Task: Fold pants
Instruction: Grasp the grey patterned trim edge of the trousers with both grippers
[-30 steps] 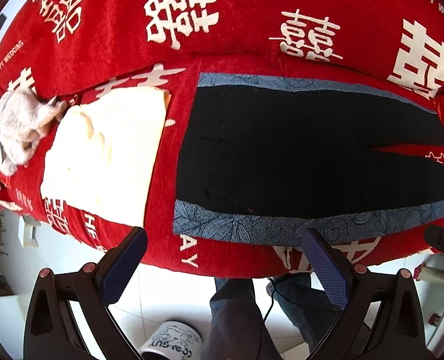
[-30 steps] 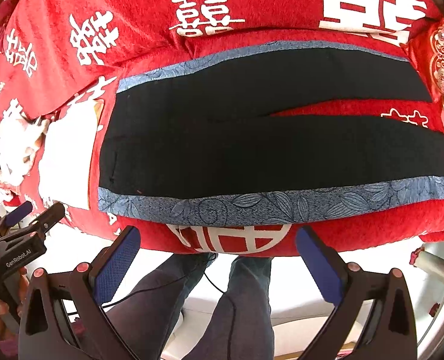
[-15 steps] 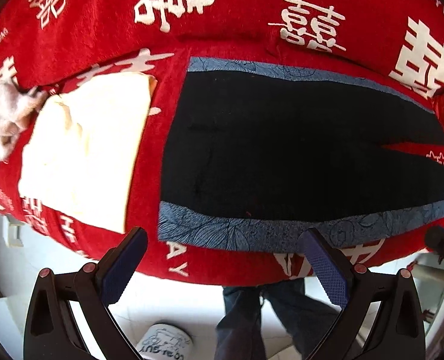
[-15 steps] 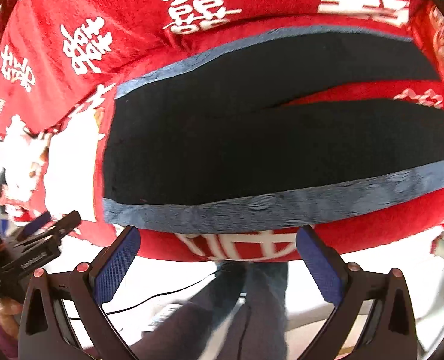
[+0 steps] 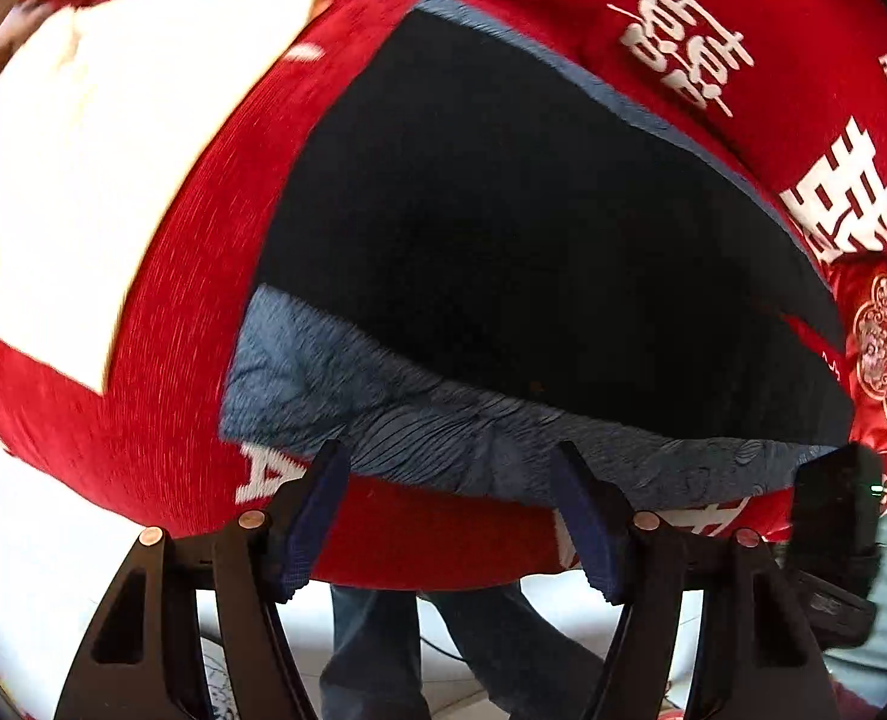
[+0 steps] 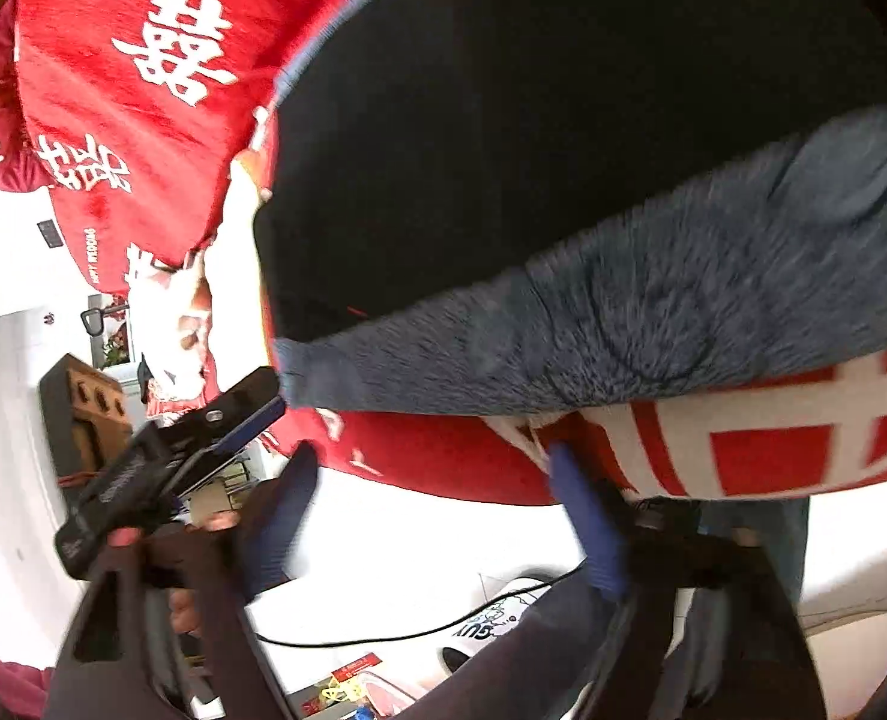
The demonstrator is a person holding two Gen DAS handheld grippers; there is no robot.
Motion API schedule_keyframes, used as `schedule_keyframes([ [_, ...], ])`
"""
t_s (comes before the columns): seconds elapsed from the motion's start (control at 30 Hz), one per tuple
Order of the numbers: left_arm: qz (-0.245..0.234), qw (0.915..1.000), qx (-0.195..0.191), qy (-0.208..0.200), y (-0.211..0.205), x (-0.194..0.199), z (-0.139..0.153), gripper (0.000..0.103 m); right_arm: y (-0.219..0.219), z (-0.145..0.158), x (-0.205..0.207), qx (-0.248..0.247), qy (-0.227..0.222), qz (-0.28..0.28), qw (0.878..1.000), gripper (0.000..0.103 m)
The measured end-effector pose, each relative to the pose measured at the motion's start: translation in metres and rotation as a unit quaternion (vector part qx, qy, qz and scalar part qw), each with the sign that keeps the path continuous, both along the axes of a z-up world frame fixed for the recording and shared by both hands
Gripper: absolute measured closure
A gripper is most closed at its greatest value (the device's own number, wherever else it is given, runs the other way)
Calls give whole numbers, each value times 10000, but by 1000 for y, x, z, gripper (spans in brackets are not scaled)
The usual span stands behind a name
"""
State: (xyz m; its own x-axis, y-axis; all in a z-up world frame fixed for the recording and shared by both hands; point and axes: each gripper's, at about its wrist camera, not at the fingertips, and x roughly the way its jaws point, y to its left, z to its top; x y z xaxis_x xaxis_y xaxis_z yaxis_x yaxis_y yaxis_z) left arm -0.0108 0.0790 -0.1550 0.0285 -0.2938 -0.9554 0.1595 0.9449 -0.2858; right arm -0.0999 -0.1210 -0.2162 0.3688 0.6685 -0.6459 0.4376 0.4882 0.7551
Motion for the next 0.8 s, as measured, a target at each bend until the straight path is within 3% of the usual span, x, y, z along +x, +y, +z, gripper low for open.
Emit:
schedule_keyframes([
  [0.23, 52, 9990, -392, 228, 15, -13, -16, 32, 12, -28, 20, 631, -477, -651, 9947, 29],
  [0.27, 37, 9988, -421, 255, 14, -13, -19, 32, 12, -31, 23, 732, -451, -752, 9935, 43],
  [0.3, 53, 9984, -475, 300, 13, -13, -22, 32, 12, -35, 27, 847, -399, -837, 9921, 79],
  [0.33, 80, 9980, -540, 328, 13, -13, -23, 32, 14, -39, 32, 1014, -346, -897, 9902, 96],
  [0.47, 409, 9916, -1111, 516, 9, -2, -24, 32, 18, -9, 34, 879, -761, -628, 9912, 96],
  [0.57, 873, 9817, -1584, 590, 9, 11, -23, 32, 16, 11, 30, 932, -979, -544, 9893, 96],
  [0.67, 1105, 9806, -1526, 533, 4, 23, -29, 32, 18, 19, 32, 818, -1024, -350, 9908, 96],
  [0.7, 1123, 9814, -1464, 527, 2, 26, -33, 36, 18, 15, 31, 804, -1009, -300, 9912, 96],
  [0.73, 1111, 9823, -1418, 514, -1, 28, -36, 61, 17, 12, 31, 808, -991, -257, 9915, 96],
  [0.77, 1051, 9818, -1481, 552, -5, 31, -41, 71, 18, 8, 35, 834, -951, -200, 9918, 96],
  [0.8, 1024, 9821, -1494, 527, -2, 28, -41, 72, 17, 8, 36, 857, -925, -154, 9919, 92],
])
